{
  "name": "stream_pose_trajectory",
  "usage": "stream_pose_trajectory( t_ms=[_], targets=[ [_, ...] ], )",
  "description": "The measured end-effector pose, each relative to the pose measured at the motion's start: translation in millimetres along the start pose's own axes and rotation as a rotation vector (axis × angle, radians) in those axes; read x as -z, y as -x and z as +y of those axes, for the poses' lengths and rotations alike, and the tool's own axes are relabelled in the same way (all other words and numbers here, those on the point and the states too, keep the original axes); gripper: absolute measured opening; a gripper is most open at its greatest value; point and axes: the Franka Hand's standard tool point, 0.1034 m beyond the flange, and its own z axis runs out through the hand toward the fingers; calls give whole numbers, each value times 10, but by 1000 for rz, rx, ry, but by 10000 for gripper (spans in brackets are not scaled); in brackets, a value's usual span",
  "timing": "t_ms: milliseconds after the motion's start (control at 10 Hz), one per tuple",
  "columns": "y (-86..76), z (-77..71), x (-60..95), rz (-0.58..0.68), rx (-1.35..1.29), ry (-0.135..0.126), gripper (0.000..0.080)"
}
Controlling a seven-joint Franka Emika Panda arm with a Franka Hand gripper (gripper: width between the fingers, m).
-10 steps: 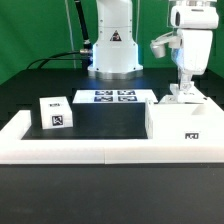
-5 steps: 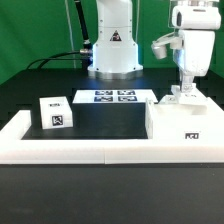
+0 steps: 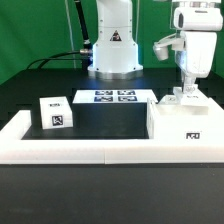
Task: Assemble cabinet
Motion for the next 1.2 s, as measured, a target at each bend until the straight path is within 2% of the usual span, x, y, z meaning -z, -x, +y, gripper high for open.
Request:
stream_pose_trajectory(
  t_ms=[100,700,1200],
  targets=[
    [-1,17,-2,-1,-1,-2,71],
    [5,580,-11,-36,13,-14,71],
    [16,621,-13,-28,53,-4,71]
  ],
)
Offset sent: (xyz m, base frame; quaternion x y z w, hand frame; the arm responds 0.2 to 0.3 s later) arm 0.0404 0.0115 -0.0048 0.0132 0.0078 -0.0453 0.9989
